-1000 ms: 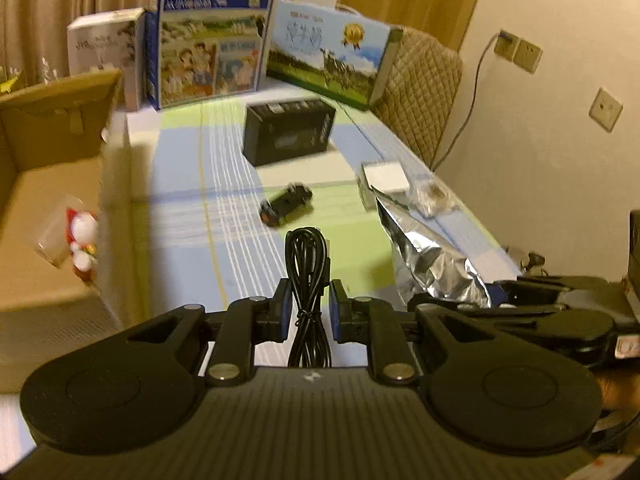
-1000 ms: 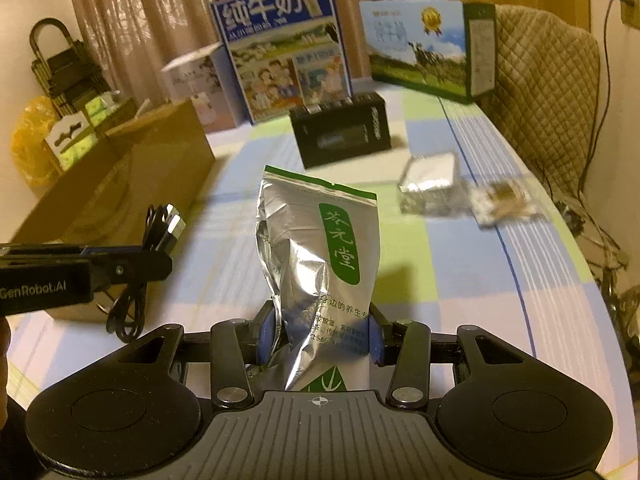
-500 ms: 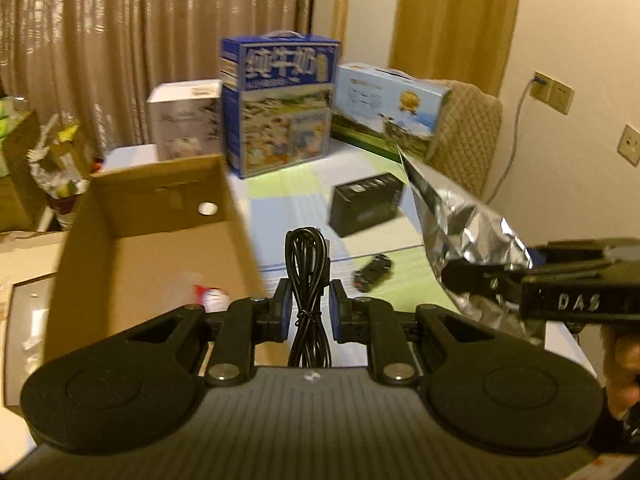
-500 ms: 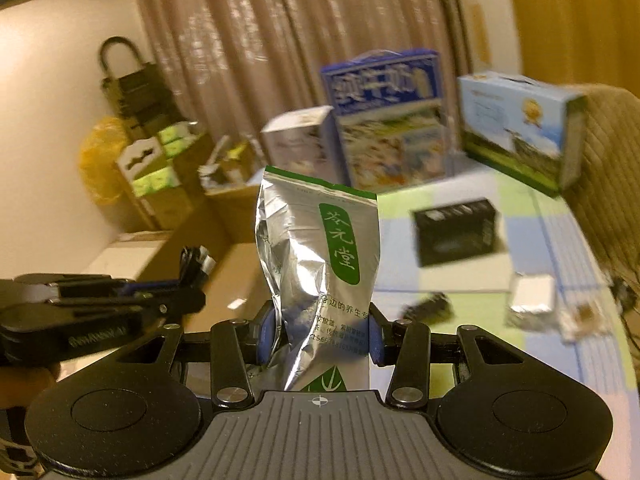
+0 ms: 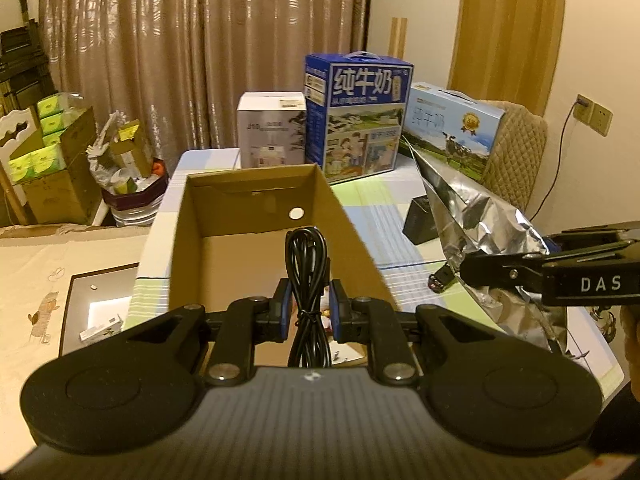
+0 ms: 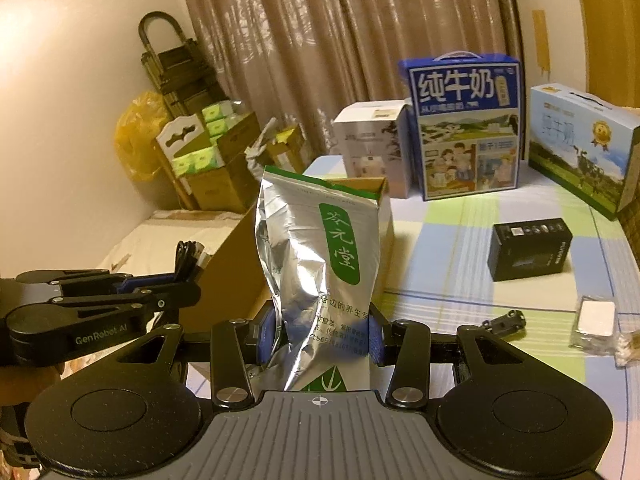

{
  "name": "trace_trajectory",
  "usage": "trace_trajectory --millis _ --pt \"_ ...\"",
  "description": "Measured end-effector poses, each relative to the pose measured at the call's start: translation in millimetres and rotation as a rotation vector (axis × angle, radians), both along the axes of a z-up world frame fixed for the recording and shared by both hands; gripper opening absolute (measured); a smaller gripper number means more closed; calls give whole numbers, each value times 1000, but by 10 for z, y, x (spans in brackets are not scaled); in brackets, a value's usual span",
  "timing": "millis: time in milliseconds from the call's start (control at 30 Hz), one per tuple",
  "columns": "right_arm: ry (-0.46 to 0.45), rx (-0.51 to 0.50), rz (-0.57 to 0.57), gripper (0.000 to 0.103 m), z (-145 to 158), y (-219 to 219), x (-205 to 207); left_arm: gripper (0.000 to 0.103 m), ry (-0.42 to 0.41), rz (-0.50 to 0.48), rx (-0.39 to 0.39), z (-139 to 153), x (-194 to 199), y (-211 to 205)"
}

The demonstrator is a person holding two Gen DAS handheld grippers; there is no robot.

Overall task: Organize objects
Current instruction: 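Carry the cable and foil bag into the cardboard box and open the left gripper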

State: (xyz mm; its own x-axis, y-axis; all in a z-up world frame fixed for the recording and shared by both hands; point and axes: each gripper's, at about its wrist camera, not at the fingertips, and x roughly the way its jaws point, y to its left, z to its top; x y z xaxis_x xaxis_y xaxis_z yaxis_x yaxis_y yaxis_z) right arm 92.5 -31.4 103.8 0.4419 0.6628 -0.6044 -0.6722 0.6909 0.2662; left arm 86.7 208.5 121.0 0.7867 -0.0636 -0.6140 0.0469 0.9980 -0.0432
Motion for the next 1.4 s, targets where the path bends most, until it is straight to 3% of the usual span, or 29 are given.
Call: trace_trajectory --millis 367,700,1100,1167,1200,1233,1400 --pt "57 14 5 42 -21 293 197 15 19 17 2 -35 71 287" --pt "128 48 -14 42 -115 610 626 15 54 44 -26 -206 422 541" --pt "228 72 -42 42 -466 936 982 16 89 65 -39 -445 804 725" --pt "242 71 -48 42 -515 956 1012 19 84 73 -25 -476 872 728" --pt "249 69 -49 42 -543 968 1022 29 86 75 -24 -487 899 733" --pt "254 68 -48 42 -562 974 1027 32 82 76 -33 -494 911 749" --pt "273 66 -57 42 -630 994 1037 33 79 94 -56 -498 876 839"
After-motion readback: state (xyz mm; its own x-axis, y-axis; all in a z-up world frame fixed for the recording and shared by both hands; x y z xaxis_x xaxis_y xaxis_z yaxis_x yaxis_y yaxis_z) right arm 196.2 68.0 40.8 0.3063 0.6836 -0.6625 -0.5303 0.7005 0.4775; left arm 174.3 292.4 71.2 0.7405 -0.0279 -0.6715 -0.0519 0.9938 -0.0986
